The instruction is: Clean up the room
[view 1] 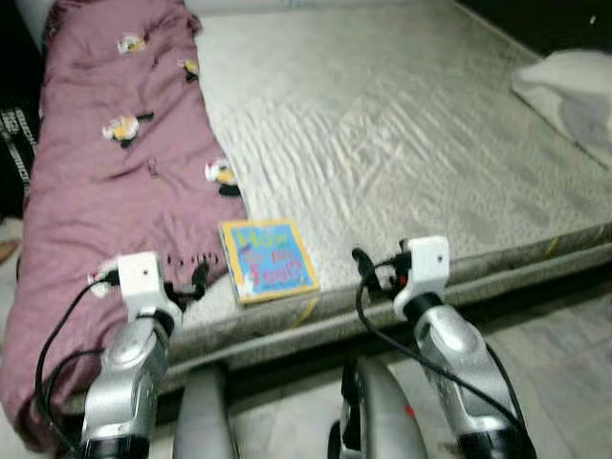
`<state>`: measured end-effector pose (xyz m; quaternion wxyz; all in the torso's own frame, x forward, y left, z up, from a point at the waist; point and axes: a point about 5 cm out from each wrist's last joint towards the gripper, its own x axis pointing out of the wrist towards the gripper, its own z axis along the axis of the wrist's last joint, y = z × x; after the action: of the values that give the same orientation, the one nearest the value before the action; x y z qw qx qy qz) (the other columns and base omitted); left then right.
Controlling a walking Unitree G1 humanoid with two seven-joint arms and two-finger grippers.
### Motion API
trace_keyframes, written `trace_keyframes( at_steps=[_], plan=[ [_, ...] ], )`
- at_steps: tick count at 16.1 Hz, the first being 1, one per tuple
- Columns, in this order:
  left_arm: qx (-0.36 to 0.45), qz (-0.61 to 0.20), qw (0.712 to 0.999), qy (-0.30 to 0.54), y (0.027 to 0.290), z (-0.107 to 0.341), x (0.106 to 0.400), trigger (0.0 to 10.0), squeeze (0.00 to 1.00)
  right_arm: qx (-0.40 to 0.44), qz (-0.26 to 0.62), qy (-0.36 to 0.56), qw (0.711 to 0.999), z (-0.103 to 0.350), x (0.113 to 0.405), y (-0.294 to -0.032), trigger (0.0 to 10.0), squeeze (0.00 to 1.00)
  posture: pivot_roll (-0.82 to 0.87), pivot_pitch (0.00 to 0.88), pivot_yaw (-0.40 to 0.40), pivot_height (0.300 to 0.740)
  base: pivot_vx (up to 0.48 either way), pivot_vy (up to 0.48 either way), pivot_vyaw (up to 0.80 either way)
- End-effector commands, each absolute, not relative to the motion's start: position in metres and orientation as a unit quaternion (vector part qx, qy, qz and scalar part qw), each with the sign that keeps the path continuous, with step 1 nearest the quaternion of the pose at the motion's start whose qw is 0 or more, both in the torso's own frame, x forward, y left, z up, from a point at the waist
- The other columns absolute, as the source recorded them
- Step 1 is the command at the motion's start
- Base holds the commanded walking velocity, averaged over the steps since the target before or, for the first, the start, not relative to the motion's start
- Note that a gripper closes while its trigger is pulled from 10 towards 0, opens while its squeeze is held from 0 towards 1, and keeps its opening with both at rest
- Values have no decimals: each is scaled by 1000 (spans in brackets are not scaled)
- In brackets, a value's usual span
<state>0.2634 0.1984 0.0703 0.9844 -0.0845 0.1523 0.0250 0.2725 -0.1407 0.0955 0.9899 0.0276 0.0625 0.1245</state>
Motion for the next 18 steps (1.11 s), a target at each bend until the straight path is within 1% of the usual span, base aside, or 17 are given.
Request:
trace_keyframes(
  at_steps=[1, 3, 5, 6, 8, 10, 13, 15, 18],
  plan=[
    [-92, 19, 983, 156, 194, 71, 265, 10000, 0, 26, 114, 60, 991, 99, 270, -150, 10000, 0, -73, 112, -54, 555, 0, 0, 0],
    [-100, 23, 983, 155, 195, 68, 267, 10000, 0, 19, 114, 61, 991, 101, 268, -156, 10000, 0, -84, 117, -55, 555, 0, 0, 0],
    [-114, 35, 981, 154, 198, 66, 271, 10000, 0, 16, 113, 57, 992, 103, 265, -161, 10000, 0, -91, 127, -61, 545, 0, 0, 0],
    [-130, 41, 980, 145, 199, 69, 276, 10000, 0, 12, 106, 58, 993, 104, 263, -166, 10000, 0, -96, 136, -65, 530, 0, 0, 0],
    [-132, 52, 980, 140, 203, 68, 285, 10000, 0, 8, 105, 58, 993, 107, 257, -173, 10000, 0, -137, 151, -69, 510, 0, 0, 0],
    [-143, 64, 979, 134, 204, 68, 293, 10000, 0, -7, 102, 59, 993, 109, 254, -180, 10000, 0, -154, 157, -72, 510, 0, 0, 0],
    [-164, 62, 975, 139, 199, 64, 301, 10000, 0, -16, 94, 65, 993, 111, 245, -194, 10000, 0, -186, 169, -77, 510, 0, 0, 0],
    [-181, 50, 972, 141, 193, 61, 314, 10000, 0, -27, 90, 71, 993, 114, 237, -202, 10000, 0, -209, 182, -83, 510, 0, 0, 0],
    [-206, 31, 968, 137, 182, 65, 326, 10000, 0, -33, 94, 74, 992, 114, 228, -204, 10000, 0, -219, 182, -86, 475, 0, 0, 0]
  ],
)
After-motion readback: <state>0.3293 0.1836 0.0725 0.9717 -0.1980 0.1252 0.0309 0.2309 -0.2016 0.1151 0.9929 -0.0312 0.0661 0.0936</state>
